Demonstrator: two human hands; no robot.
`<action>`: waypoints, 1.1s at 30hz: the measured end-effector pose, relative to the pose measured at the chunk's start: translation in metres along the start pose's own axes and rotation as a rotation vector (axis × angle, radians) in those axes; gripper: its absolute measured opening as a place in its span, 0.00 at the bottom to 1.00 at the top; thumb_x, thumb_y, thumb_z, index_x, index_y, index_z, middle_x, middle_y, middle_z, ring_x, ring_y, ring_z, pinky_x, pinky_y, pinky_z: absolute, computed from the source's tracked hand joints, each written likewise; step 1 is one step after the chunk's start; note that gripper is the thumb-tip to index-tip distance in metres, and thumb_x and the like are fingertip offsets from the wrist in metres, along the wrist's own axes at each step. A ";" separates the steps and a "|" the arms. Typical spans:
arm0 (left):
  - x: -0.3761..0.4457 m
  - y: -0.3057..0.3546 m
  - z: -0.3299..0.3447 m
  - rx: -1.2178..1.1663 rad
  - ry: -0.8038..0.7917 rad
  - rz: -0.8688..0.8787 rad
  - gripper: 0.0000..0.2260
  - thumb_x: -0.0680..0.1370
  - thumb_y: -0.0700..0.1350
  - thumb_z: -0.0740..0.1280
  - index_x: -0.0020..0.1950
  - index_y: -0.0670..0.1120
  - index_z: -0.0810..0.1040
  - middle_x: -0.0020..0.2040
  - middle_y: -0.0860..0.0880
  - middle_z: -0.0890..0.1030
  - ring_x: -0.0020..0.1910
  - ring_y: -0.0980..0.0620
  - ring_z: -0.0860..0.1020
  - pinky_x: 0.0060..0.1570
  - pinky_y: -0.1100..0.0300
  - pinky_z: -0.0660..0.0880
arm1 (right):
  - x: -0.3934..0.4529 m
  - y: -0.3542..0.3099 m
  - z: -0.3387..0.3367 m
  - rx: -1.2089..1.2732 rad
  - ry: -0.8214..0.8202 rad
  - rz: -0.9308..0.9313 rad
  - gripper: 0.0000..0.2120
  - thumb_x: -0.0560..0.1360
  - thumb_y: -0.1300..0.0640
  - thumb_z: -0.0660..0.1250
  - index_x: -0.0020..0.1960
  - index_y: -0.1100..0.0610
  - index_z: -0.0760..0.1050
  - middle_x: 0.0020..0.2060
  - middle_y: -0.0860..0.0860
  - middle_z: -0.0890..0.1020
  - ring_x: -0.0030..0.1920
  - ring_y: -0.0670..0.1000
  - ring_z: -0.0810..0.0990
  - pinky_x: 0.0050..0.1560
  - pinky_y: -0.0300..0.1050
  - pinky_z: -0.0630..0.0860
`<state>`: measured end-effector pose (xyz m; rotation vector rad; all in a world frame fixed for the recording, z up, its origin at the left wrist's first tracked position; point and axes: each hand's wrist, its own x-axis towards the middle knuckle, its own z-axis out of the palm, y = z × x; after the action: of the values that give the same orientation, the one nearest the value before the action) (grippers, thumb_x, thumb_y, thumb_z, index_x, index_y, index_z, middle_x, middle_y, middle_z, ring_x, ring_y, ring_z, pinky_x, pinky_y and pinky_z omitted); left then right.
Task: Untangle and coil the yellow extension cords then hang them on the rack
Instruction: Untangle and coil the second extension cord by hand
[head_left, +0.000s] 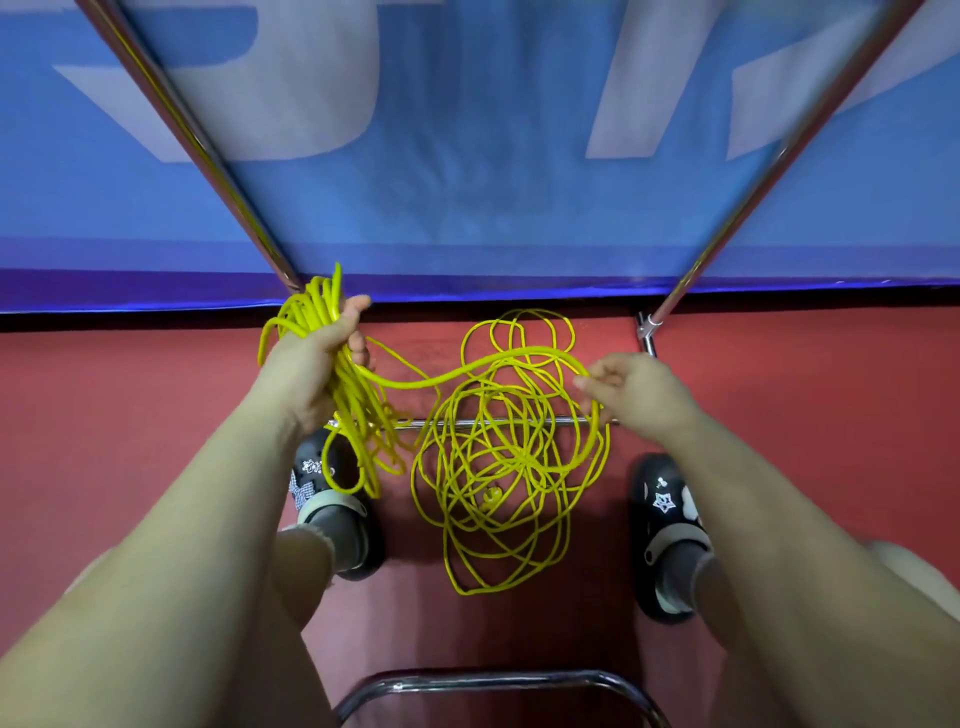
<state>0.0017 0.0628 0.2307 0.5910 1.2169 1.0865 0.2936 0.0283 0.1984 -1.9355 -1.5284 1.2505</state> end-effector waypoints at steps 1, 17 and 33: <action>-0.001 -0.002 0.000 0.044 -0.014 0.002 0.08 0.81 0.40 0.57 0.51 0.47 0.76 0.24 0.54 0.73 0.24 0.58 0.73 0.30 0.66 0.74 | -0.001 -0.005 0.000 0.132 0.009 0.027 0.07 0.76 0.58 0.65 0.43 0.61 0.74 0.32 0.51 0.80 0.23 0.45 0.76 0.33 0.40 0.73; -0.007 -0.039 0.038 0.346 -0.210 -0.127 0.09 0.78 0.35 0.62 0.56 0.40 0.78 0.55 0.47 0.82 0.51 0.52 0.81 0.34 0.62 0.79 | 0.000 -0.050 0.006 1.119 -0.163 0.363 0.04 0.77 0.60 0.63 0.43 0.58 0.74 0.27 0.47 0.82 0.29 0.44 0.82 0.34 0.37 0.80; -0.015 -0.064 0.068 0.331 -0.380 -0.183 0.06 0.78 0.38 0.63 0.50 0.44 0.80 0.37 0.50 0.82 0.35 0.54 0.77 0.35 0.62 0.77 | 0.002 -0.050 0.005 1.481 0.076 0.470 0.06 0.77 0.62 0.63 0.41 0.61 0.73 0.28 0.52 0.82 0.37 0.44 0.82 0.36 0.41 0.81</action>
<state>0.0881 0.0351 0.2027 0.8768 1.0949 0.5864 0.2606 0.0464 0.2318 -1.1888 0.1492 1.6690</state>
